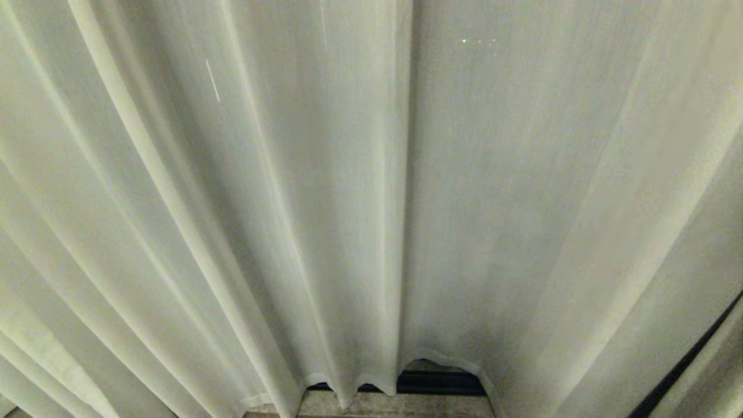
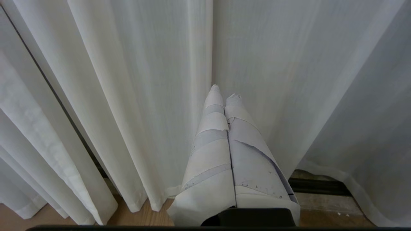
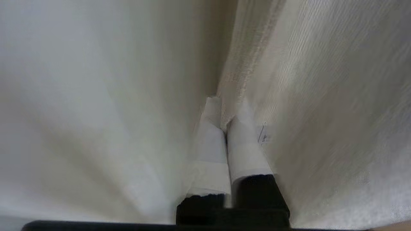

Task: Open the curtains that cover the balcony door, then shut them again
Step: Close the outer curtains on both sides

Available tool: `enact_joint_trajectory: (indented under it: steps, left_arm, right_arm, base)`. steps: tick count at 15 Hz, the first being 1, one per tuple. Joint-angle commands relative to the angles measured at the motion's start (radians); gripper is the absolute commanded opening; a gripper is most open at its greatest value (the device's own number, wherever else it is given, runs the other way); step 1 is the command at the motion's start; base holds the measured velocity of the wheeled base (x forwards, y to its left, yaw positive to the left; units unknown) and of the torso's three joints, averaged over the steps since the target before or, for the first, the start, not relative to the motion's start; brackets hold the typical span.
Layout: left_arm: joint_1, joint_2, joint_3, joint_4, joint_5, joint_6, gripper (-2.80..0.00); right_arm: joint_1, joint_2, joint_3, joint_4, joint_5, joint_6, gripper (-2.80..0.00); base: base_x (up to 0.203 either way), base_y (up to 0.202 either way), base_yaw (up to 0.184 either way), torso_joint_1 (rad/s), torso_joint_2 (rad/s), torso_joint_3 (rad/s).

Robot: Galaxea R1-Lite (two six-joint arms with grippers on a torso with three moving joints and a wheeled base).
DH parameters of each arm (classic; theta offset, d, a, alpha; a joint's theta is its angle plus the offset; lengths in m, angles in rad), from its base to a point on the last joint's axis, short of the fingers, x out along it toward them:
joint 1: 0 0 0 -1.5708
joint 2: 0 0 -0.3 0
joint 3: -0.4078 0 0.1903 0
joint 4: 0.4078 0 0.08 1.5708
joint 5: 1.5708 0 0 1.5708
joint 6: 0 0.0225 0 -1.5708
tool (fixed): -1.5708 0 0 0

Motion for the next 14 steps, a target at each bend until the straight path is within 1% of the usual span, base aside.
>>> enact_joint_trajectory:
  steps: [1, 4, 7, 11, 14]
  left_arm:
    - [0.0, 0.0, 0.0, 0.0, 0.0, -0.001, -2.8]
    - [0.0, 0.0, 0.0, 0.0, 0.0, -0.001, -2.8]
    - [0.0, 0.0, 0.0, 0.0, 0.0, -0.001, -2.8]
    - [0.0, 0.0, 0.0, 0.0, 0.0, -0.001, -2.8]
    - [0.0, 0.0, 0.0, 0.0, 0.001, -0.001, -2.8]
  right_arm:
    - [-0.005, 0.007, 0.006, -0.004, -0.001, -0.001, 0.0]
    - [-0.005, -0.02, 0.024, 0.002, -0.001, -0.005, 0.0]
    - [-0.005, -0.084, 0.084, 0.009, -0.003, -0.011, 0.0]
    - [-0.005, -0.232, 0.223, 0.012, -0.003, -0.045, 0.0]
    - [-0.004, -0.363, 0.342, 0.005, -0.003, -0.051, 0.0]
  base:
    - [0.0, 0.0, 0.0, 0.0, 0.0, 0.0]
    - [0.0, 0.0, 0.0, 0.0, 0.0, 0.0]
    - [0.0, 0.0, 0.0, 0.0, 0.0, 0.0]
    - [0.0, 0.0, 0.0, 0.0, 0.0, 0.0]
    - [0.0, 0.0, 0.0, 0.0, 0.0, 0.0]
